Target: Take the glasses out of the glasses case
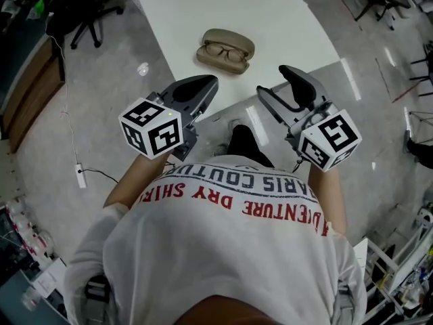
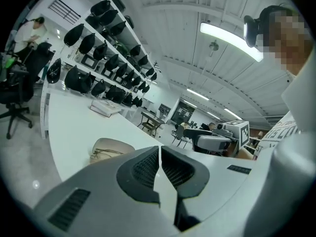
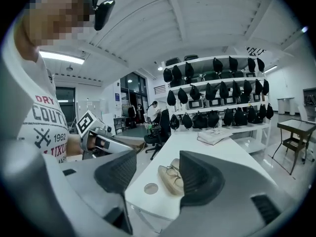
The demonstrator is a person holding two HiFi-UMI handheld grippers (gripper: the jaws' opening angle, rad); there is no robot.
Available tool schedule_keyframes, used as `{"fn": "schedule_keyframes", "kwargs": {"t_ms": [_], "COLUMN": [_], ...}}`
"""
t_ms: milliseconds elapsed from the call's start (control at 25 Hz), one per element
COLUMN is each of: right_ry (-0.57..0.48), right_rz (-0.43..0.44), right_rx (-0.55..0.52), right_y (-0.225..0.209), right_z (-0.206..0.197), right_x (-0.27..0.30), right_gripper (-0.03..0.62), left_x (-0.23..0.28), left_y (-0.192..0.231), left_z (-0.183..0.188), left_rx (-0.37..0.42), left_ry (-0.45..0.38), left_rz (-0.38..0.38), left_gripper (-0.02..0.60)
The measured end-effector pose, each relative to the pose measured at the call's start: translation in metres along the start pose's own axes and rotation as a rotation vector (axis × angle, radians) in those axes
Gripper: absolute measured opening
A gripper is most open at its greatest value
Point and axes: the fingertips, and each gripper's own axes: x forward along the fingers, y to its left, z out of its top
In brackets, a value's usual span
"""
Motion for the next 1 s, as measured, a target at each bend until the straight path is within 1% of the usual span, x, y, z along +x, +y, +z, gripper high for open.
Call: {"fn": "schedule_keyframes", "kwargs": {"t_ms": [360,560,720,1000], "right_ry": [0.092,0.142,0.197,0.326], "right_rz": [0.113,0.172,0.202,0.209], "right_rx": [-0.023,-0.026,-0.038,-0.126], "right_y": [-0.021,-0.037,-0.044,-0.052], "right_z": [-0.010,-0.022,-0.036,-0.067], "right_x": [0.061,0.085,0.108,0.146], "right_gripper": [0.262,0.261,0.261,0.241], "left_x": [0.010,0.023,0.022,0.014], "left_y": [0.040,0.052,0.064,0.089], "left_z": [0.013,0.018,0.020,0.029], "left_rx": [-0.050,-0.072,-0.091,-0.112], "left_ry": [-0.026,-0.036,-0.046,-0.070], "left_rz": [0.091,0.133,0.158,0.200], "left_gripper": [0.035,0.035,0.035,0.035]}}
